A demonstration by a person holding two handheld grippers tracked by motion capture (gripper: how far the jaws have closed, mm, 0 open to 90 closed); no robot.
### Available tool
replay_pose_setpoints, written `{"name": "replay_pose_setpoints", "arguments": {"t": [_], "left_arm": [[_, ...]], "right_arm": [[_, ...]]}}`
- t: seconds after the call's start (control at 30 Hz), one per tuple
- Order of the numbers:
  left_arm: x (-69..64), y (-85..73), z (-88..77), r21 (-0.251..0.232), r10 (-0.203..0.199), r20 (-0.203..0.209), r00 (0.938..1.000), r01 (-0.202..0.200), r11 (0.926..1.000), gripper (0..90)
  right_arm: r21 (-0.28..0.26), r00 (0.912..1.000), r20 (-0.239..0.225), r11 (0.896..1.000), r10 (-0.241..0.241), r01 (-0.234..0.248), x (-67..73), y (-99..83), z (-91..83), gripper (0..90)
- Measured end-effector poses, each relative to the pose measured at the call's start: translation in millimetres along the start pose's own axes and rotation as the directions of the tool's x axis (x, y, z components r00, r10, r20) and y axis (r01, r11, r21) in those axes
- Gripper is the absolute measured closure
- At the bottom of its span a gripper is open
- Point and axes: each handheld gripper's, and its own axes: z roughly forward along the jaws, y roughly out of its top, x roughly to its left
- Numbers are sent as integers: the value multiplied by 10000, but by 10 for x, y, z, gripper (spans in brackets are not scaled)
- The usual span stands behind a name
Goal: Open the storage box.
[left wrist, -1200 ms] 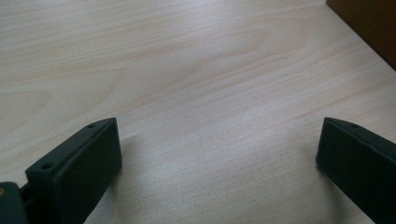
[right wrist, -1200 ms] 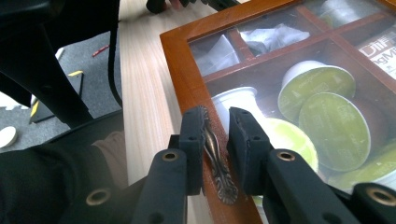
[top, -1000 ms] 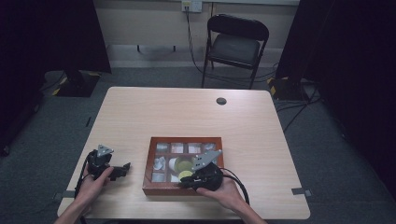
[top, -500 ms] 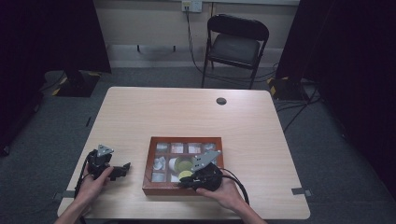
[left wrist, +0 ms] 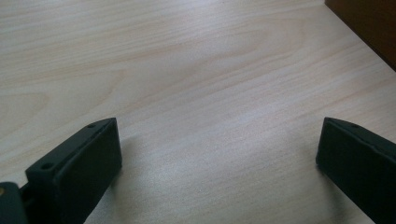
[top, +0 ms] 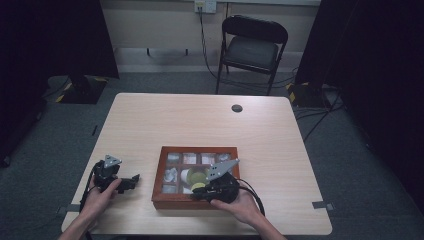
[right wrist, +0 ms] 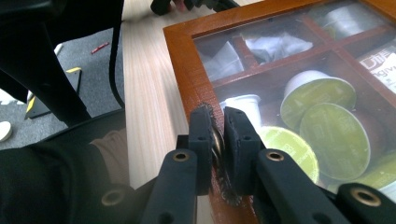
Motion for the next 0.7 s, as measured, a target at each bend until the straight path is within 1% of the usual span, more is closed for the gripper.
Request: {"name": "replay_pose_setpoints", "arguments": {"t": [0.2,0.7], "left_arm": [[0,0,0,-3,-3,-4,10000,3,10000,0],[1,0,-1,-5,11,-18,10000,-11,10000,0]], "right_arm": [[-213,10000,-12,9998,56,-56,-1,43,-51,819],[-339,9995,164,9991,251,-246,13,132,-131,816]]}}
